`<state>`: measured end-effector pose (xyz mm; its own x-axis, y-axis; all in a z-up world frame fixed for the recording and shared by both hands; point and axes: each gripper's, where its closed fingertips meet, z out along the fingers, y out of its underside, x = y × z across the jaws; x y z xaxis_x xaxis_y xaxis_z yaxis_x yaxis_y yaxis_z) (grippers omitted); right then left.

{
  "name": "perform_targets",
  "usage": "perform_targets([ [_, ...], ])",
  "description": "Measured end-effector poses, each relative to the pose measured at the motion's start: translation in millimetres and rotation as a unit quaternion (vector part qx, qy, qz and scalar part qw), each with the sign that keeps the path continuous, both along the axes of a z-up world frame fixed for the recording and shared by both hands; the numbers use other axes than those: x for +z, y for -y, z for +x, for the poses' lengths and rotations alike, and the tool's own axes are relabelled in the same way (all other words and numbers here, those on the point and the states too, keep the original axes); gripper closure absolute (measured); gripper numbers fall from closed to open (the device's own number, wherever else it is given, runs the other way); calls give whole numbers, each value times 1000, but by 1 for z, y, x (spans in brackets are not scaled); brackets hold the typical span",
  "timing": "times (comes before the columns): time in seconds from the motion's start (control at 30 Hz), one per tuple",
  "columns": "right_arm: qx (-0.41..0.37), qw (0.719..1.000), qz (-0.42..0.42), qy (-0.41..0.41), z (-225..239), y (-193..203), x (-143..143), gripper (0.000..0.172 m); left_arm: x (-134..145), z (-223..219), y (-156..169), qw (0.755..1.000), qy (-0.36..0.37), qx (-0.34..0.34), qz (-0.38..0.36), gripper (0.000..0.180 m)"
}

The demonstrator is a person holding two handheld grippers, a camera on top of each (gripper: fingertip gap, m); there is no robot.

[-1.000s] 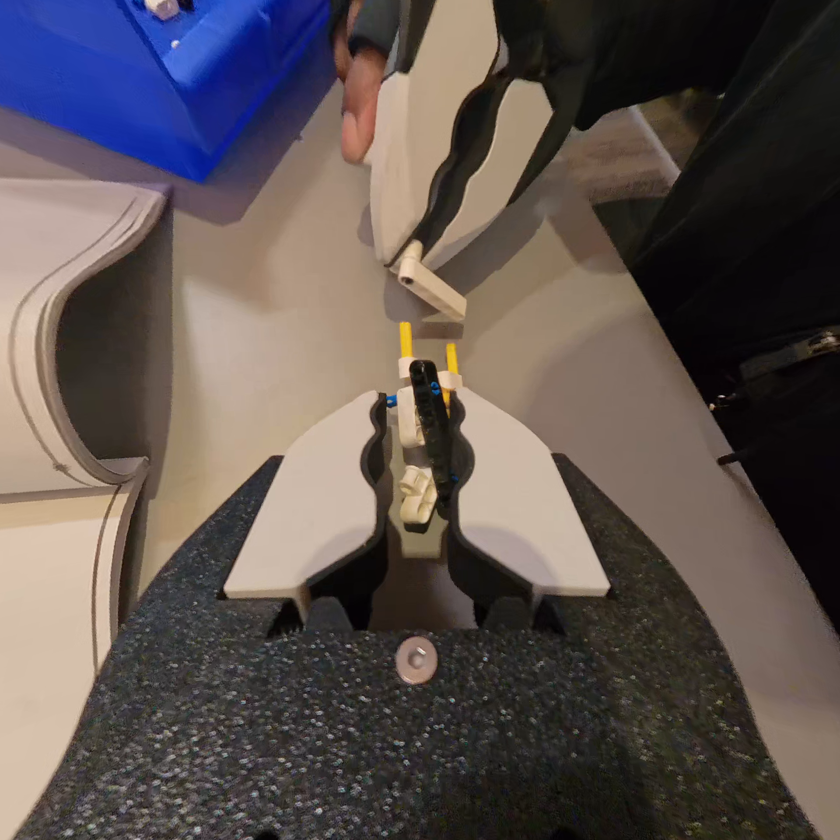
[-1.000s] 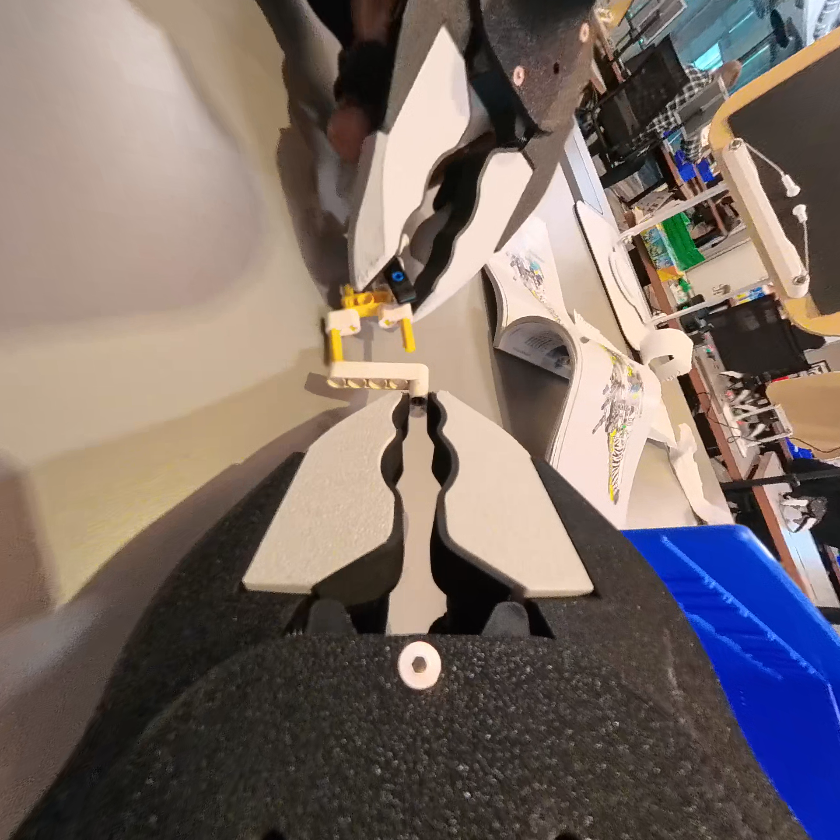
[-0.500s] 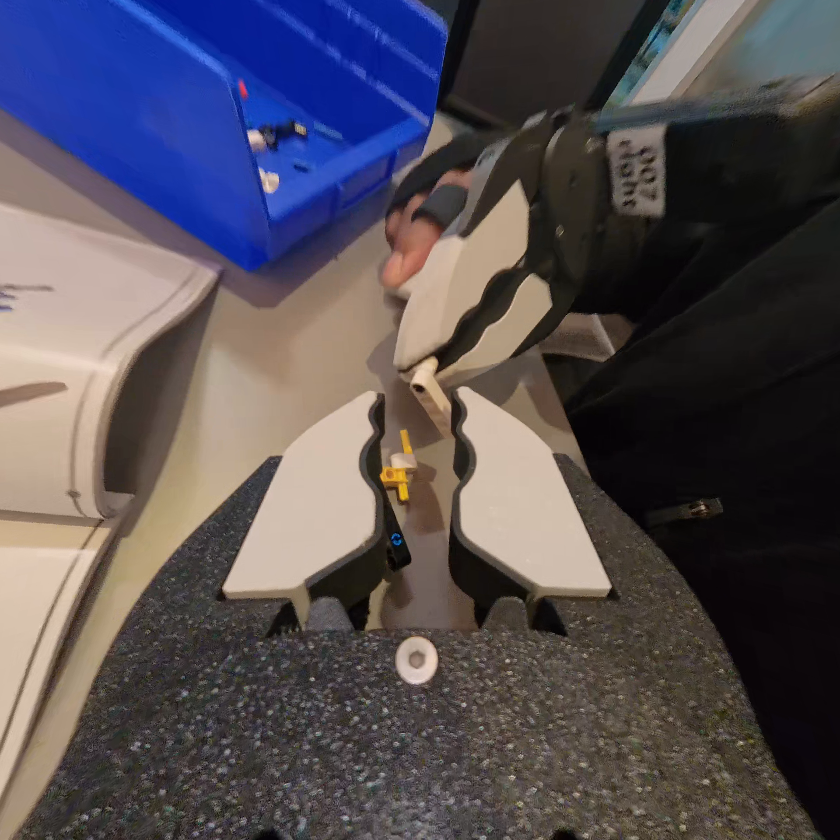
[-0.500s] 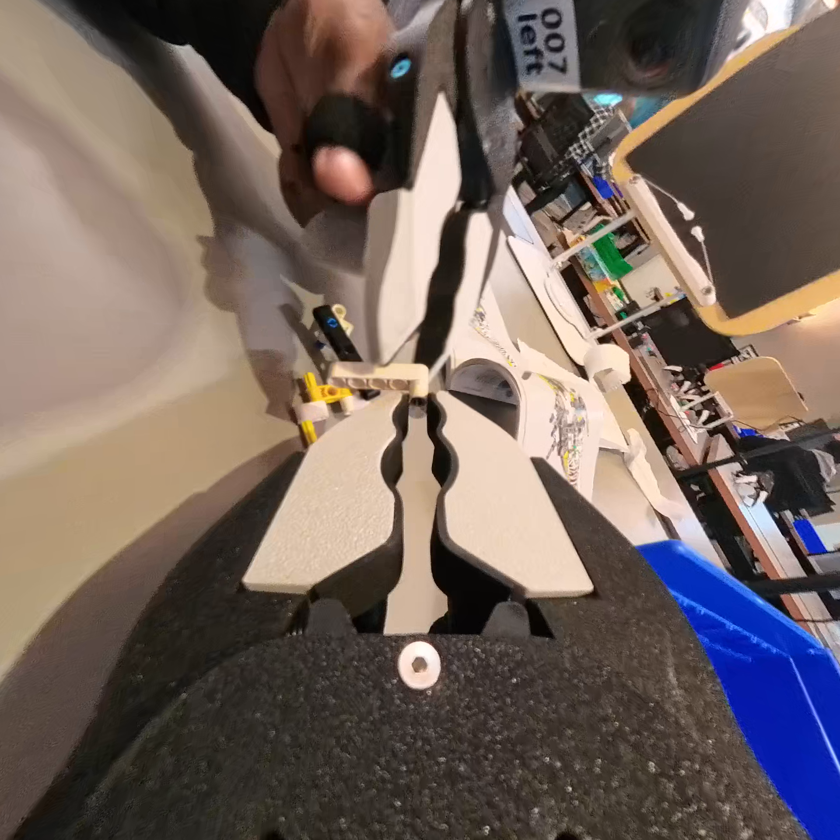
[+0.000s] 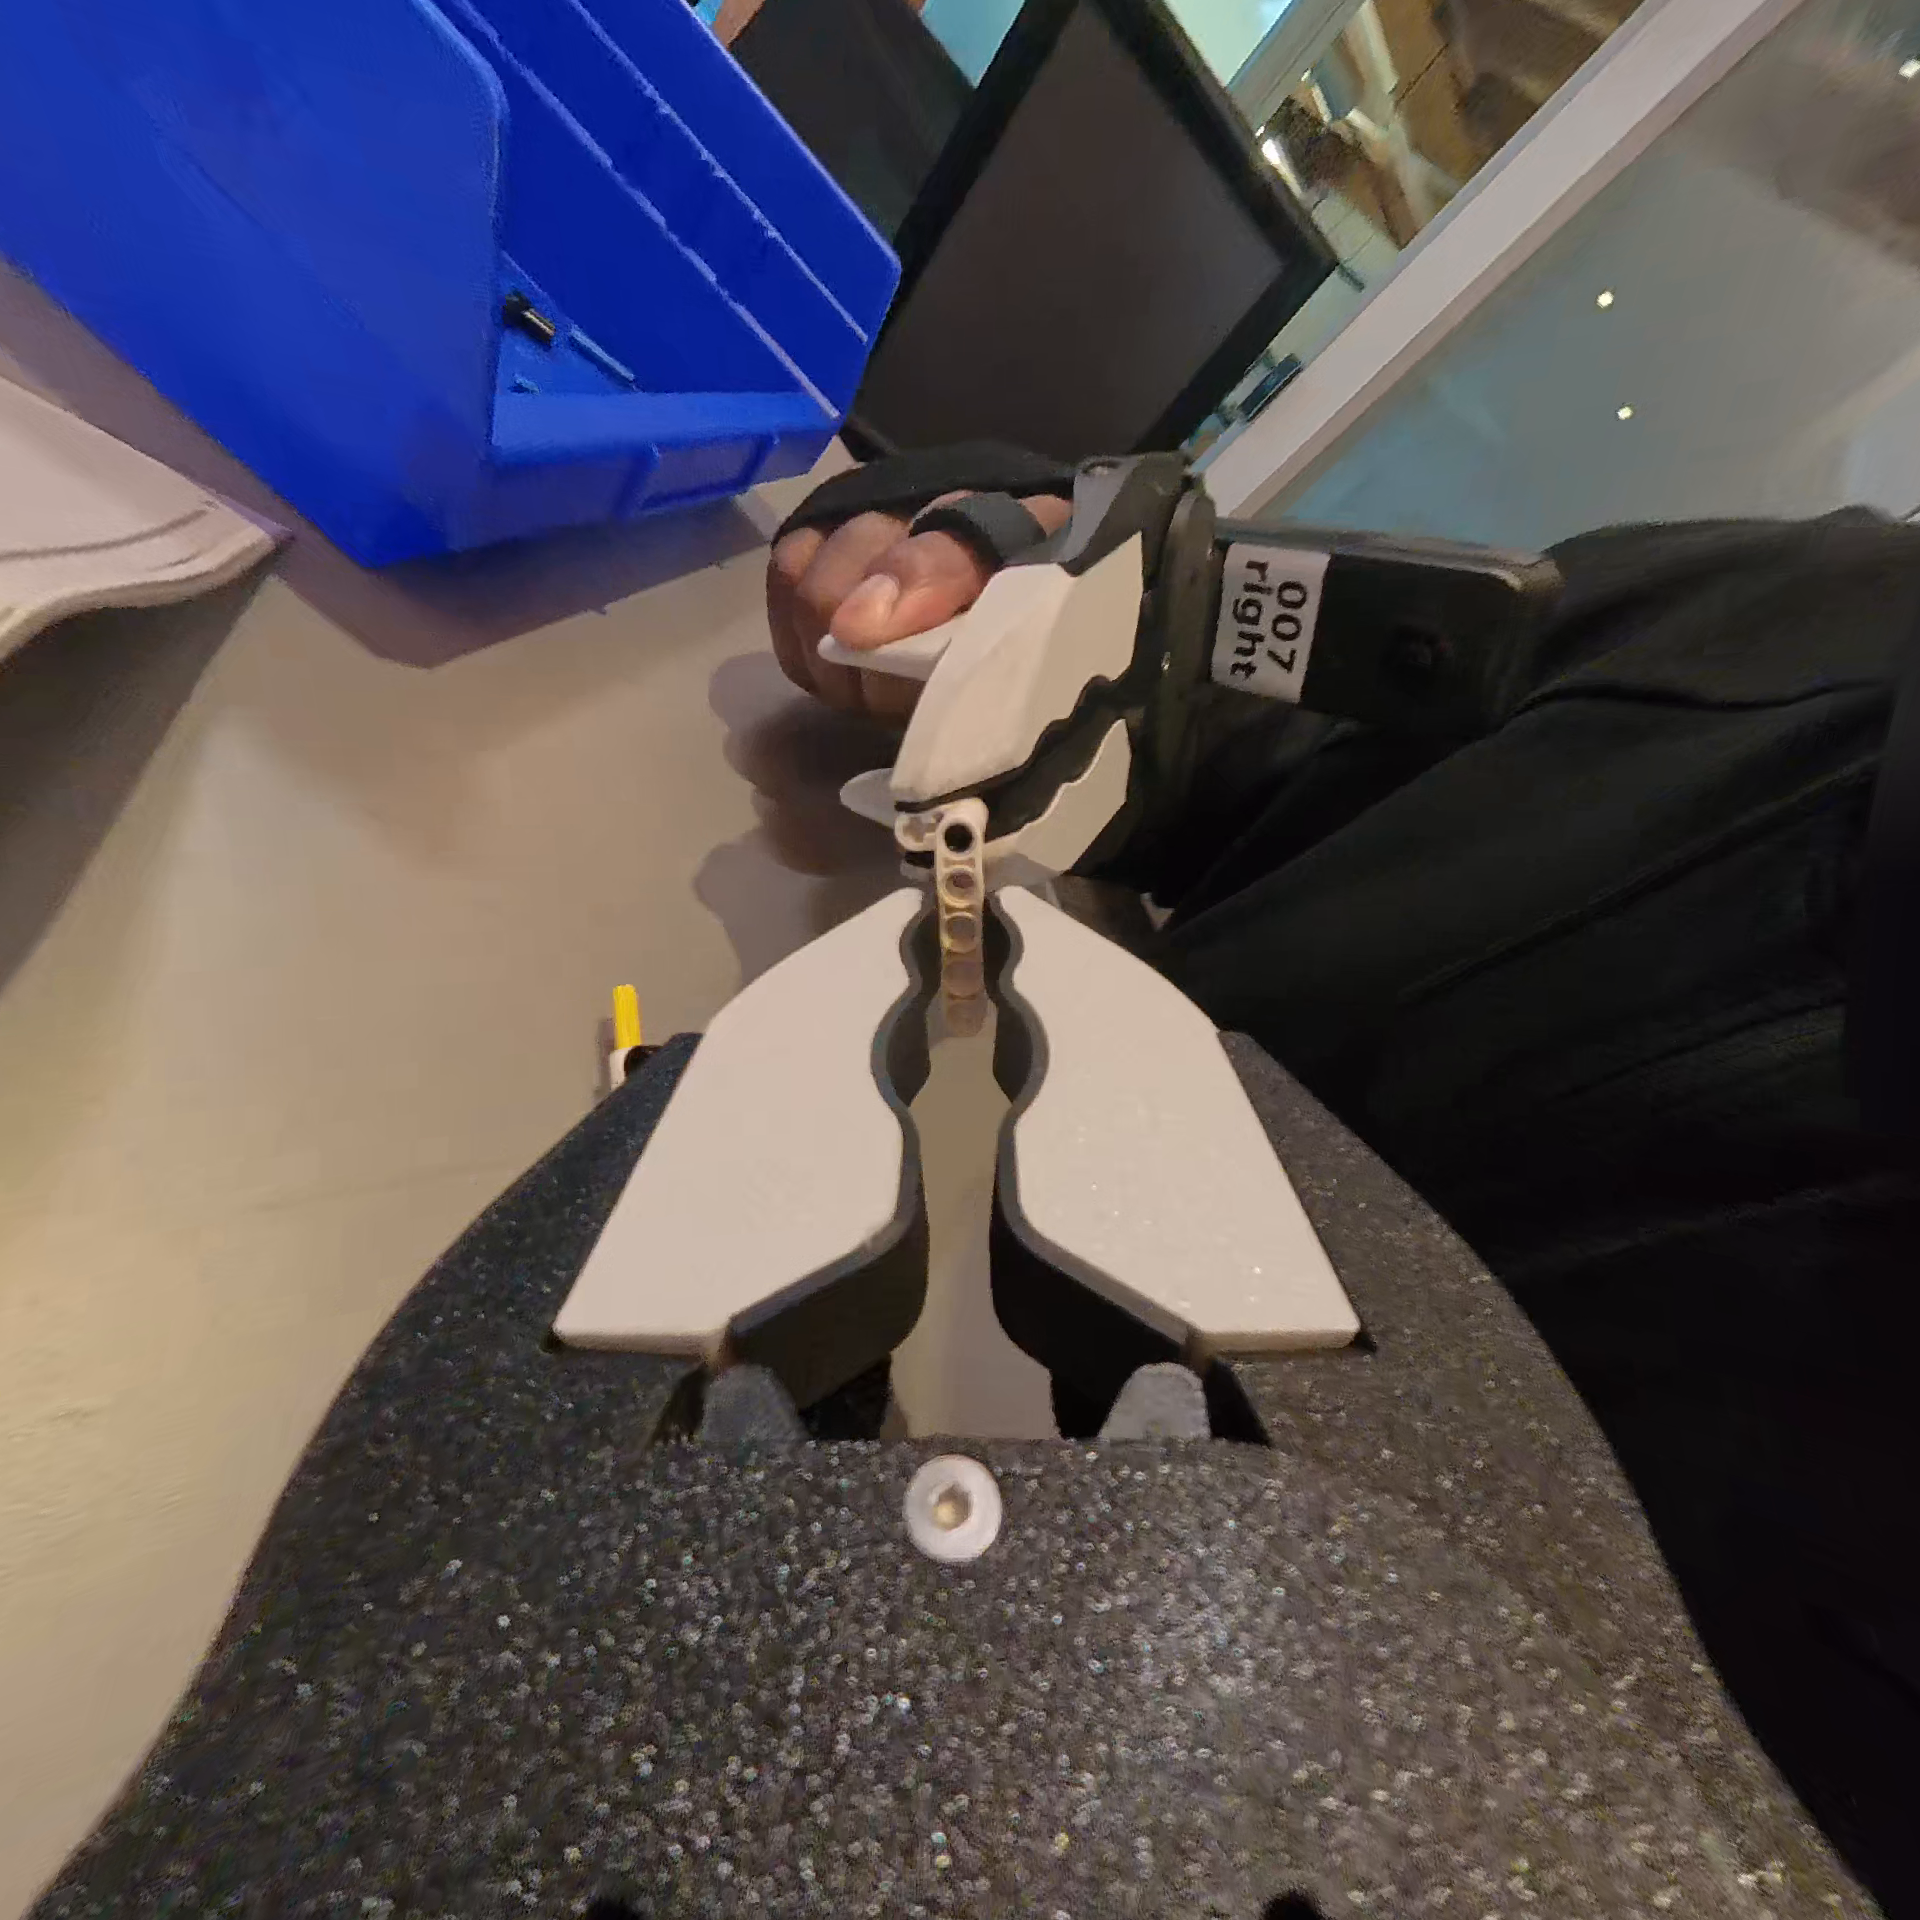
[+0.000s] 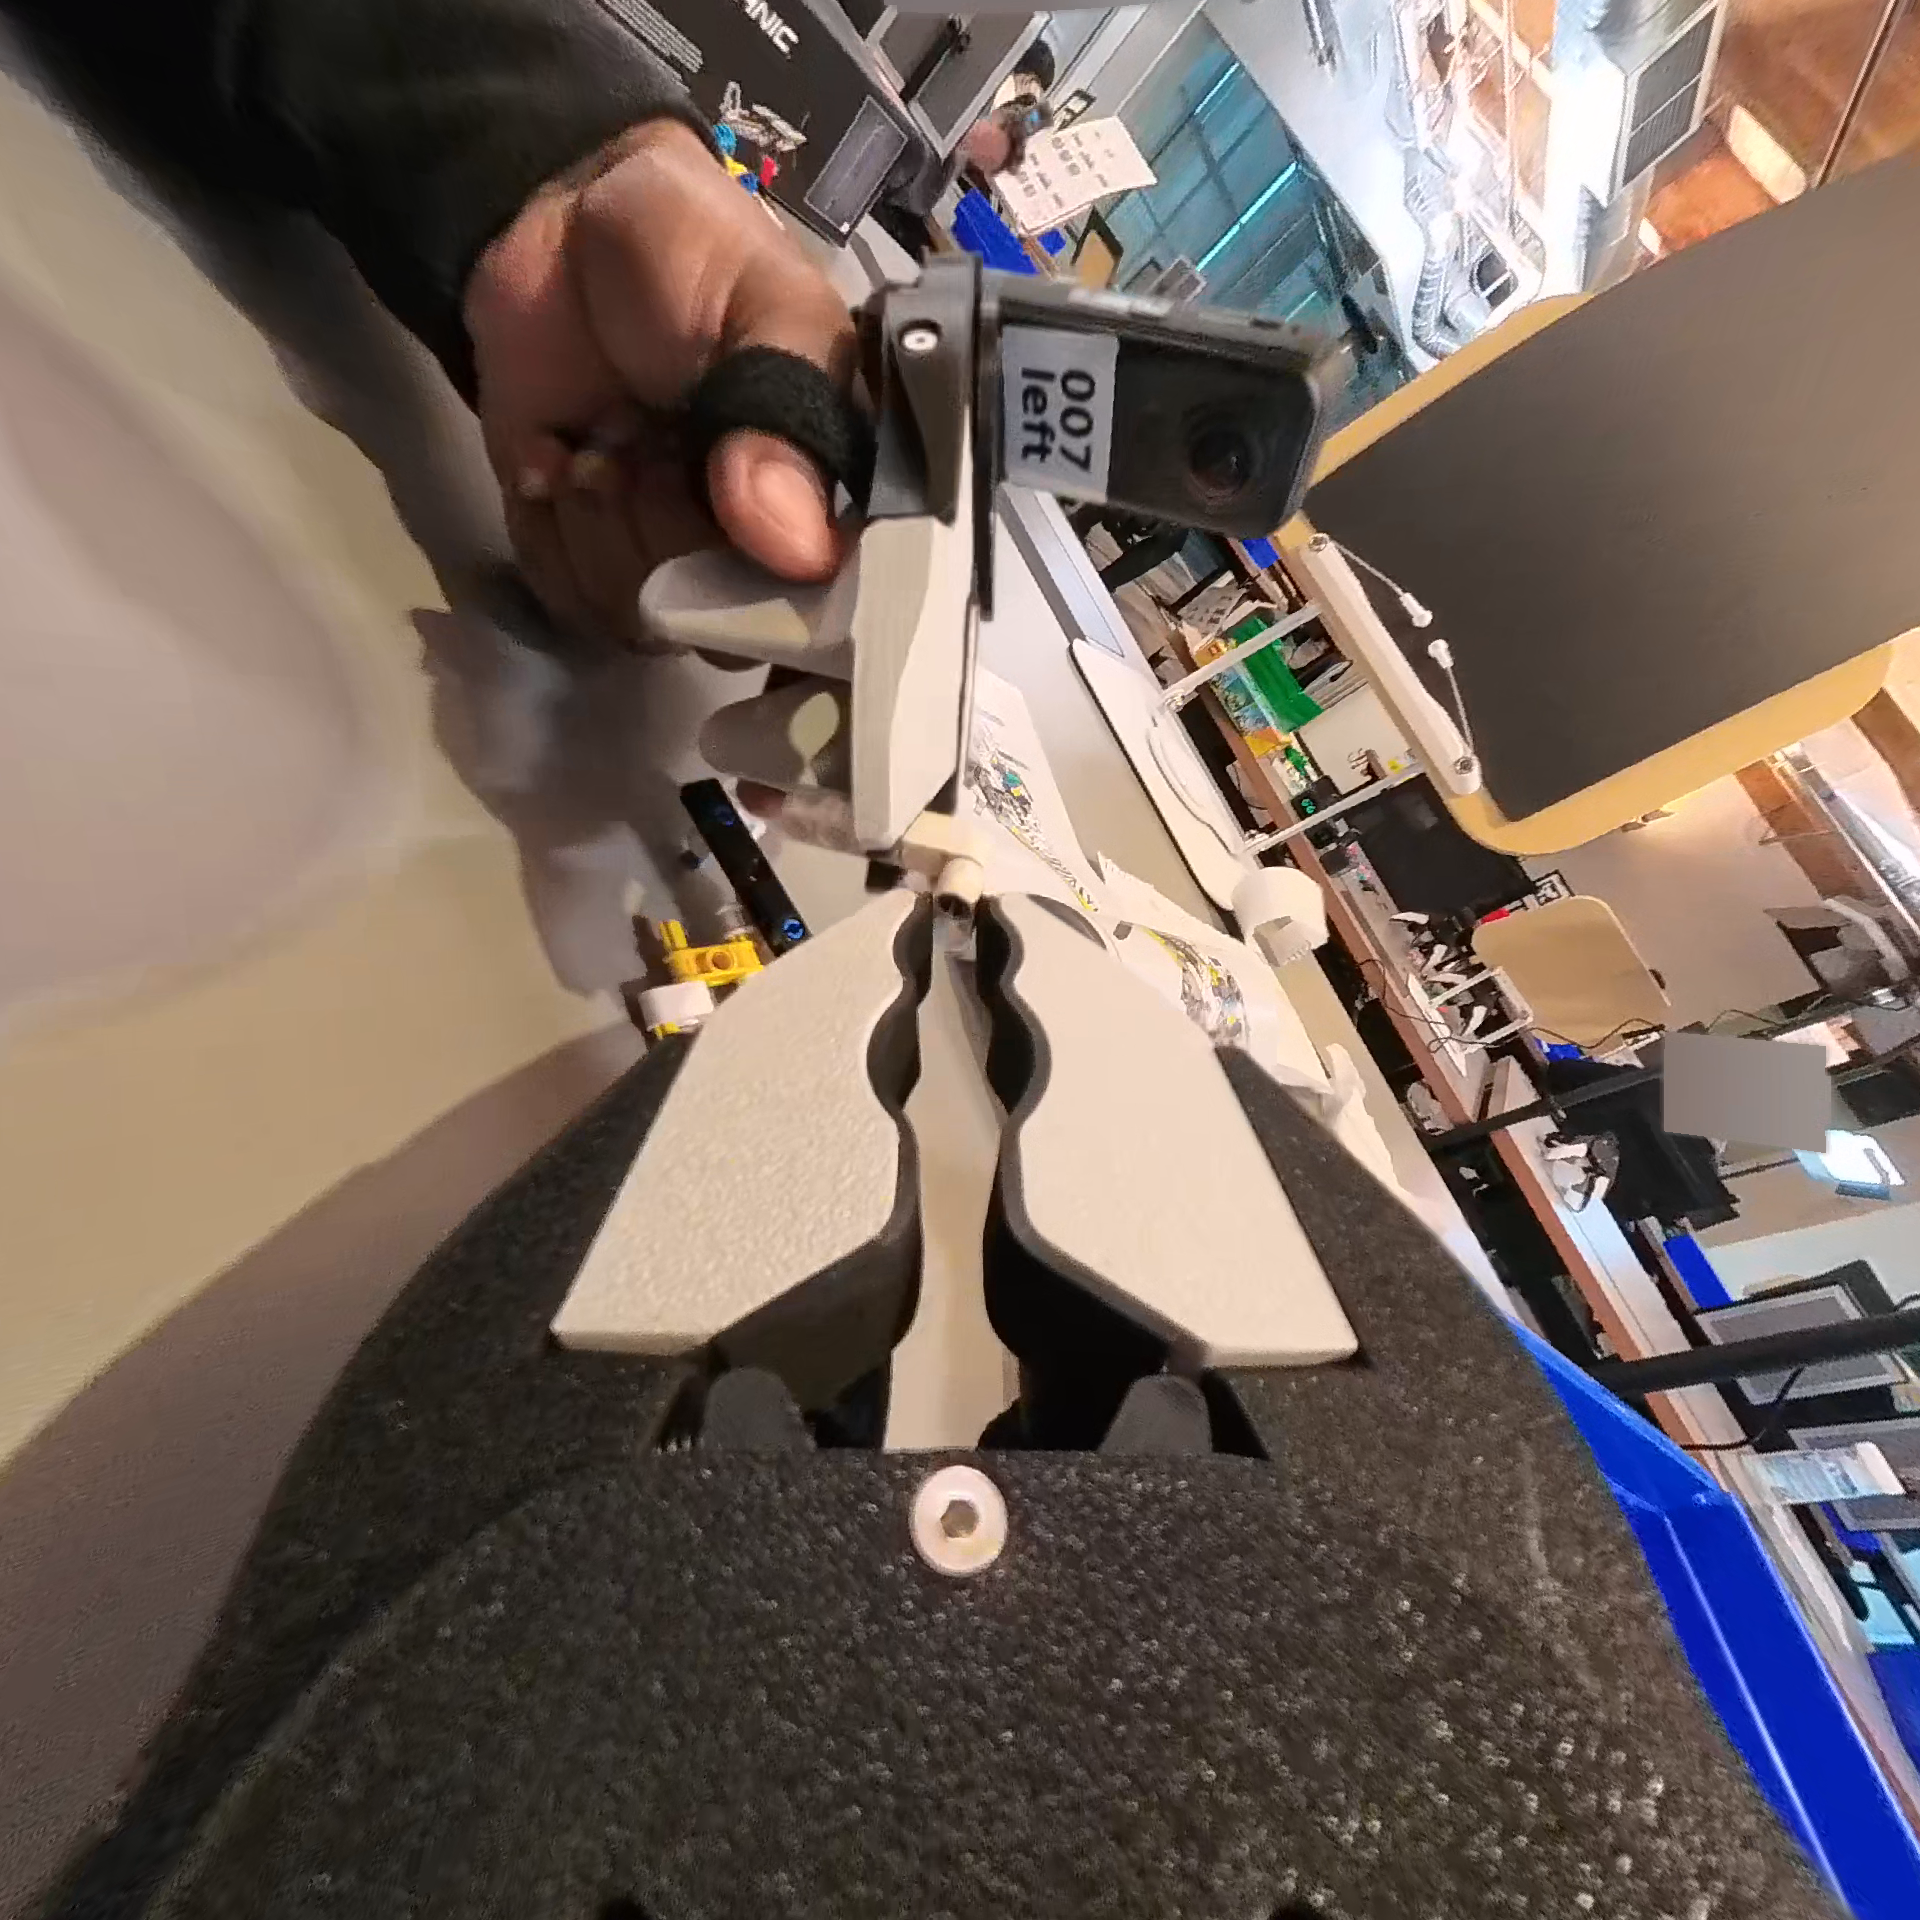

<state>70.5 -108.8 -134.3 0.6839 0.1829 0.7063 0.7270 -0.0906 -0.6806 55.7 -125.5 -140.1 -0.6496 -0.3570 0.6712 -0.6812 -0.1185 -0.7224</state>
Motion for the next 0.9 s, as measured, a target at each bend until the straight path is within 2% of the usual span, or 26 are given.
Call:
perform_targets([
  [0.07, -14, 1000, 9, 6, 6, 2, 3, 164, 4, 3, -5, 1000, -1, 16, -18, 171],
  [0.13, -30, 999, 11, -15, 19, 9, 4, 164, 13, 9, -26, 997, -6, 50, -61, 171],
  [0.23, -37, 999, 10, -33, 25, 13, 4, 165, 13, 12, -40, 996, 2, 70, -55, 171],
  [0.4, -46, 997, 4, -63, 30, 12, 4, 165, 12, 21, -26, 997, 39, 69, 3, 171],
  [0.53, -71, 993, 7, -99, 40, 18, 9, 165, 47, 51, -11, 988, 125, 78, 52, 171],
  [0.67, -95, 984, 14, -148, 51, 30, 13, 165, 77, 104, 19, 968, 205, 85, 118, 171],
  [0.8, -107, 976, 18, -187, 58, 43, 17, 164, 69, 152, 36, 956, 207, 103, 182, 154],
  [0.9, -109, 972, 17, -209, 62, 53, 18, 165, 60, 151, 38, 953, 210, 103, 192, 147],
])
